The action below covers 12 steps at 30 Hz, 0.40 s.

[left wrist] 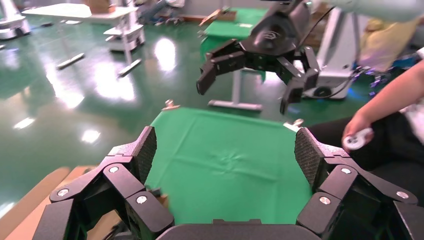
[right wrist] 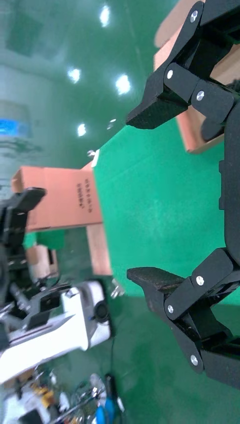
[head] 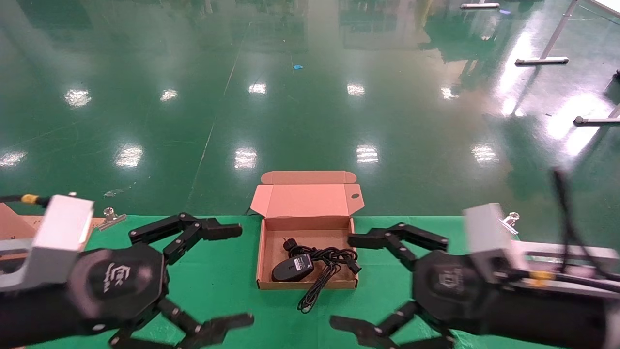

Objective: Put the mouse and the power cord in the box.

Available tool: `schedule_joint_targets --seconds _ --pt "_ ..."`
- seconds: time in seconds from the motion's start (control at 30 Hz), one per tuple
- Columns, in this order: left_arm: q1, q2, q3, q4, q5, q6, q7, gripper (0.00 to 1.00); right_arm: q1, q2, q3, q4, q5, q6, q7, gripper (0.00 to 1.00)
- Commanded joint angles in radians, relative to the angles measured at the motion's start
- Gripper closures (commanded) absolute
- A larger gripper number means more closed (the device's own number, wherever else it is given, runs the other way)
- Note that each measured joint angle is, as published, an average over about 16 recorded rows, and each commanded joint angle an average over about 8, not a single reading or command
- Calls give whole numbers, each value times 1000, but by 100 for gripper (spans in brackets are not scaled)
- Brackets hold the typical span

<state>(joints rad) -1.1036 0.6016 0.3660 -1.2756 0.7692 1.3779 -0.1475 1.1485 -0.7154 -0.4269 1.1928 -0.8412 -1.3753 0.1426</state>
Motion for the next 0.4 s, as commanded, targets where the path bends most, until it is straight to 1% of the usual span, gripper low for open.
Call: schedule_joint_targets --seconds 0.03,0.27,0.4 --pt "9 3 -25 -3 -11 35 -12 0 -18 25 36 22 27 -29 11 0" --pt "30 10 -90 -9 -39 124 -39 0 -73 102 145 90 109 -118 44 0" --pt "32 10 -99 -9 -43 139 -41 0 -85 120 170 105 127 -138 50 0"
